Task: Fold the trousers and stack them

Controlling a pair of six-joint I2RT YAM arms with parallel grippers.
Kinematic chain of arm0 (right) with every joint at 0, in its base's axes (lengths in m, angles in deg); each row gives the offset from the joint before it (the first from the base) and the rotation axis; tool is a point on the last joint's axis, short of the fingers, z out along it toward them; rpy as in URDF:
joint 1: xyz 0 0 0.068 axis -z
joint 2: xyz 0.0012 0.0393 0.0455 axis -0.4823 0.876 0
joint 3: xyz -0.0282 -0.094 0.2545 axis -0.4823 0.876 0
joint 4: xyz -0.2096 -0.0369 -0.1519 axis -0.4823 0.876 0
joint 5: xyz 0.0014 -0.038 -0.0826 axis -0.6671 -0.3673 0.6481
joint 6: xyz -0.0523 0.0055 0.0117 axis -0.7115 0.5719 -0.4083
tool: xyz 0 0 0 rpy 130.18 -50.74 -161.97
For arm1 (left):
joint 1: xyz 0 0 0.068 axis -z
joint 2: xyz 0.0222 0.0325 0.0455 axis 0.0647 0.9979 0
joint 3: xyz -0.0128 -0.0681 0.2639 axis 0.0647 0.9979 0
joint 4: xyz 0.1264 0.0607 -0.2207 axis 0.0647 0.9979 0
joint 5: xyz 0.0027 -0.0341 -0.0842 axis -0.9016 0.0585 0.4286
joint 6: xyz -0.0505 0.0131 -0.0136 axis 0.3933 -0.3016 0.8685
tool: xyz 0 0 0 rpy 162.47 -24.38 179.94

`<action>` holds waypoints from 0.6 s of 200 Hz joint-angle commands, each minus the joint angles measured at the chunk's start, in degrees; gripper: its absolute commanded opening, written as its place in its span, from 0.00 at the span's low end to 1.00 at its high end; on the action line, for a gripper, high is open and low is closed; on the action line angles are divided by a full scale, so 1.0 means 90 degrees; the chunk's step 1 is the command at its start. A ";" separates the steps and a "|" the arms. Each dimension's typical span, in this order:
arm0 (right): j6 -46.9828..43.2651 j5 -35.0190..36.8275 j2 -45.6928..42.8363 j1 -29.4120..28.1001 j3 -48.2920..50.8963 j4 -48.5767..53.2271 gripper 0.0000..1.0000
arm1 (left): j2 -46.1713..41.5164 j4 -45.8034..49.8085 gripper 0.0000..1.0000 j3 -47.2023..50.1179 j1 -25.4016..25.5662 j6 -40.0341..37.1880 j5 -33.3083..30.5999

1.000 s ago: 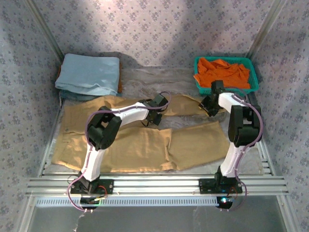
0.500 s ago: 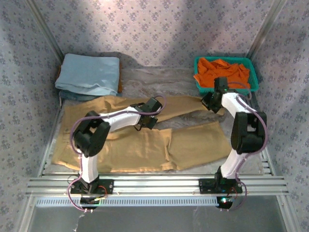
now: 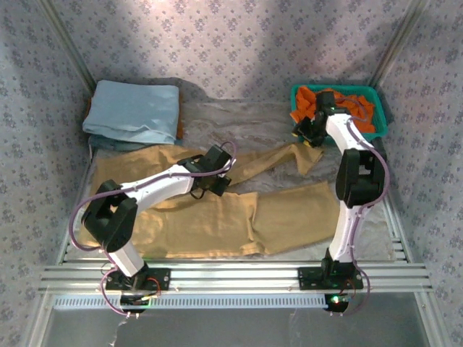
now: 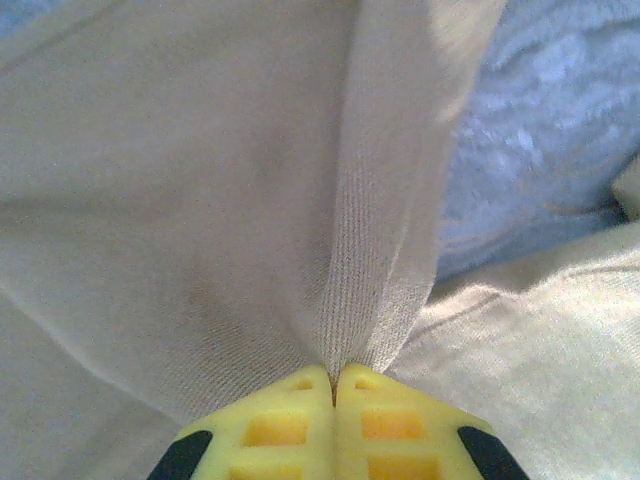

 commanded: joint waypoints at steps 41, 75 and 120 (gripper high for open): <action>-0.0078 0.0803 -0.2188 0.0280 0.2431 -0.0237 0.54 | 0.0186 0.0054 0.00 -0.0033 -0.0008 0.0216 0.0523; -0.0212 0.0559 -0.2236 0.0310 0.3458 -0.0619 0.41 | 0.0197 0.0052 0.00 -0.0054 -0.0007 0.0236 0.0485; -0.0563 0.0740 -0.1325 0.0175 0.3076 -0.0499 0.44 | 0.0157 0.0043 0.00 -0.0103 -0.0011 0.0275 0.0425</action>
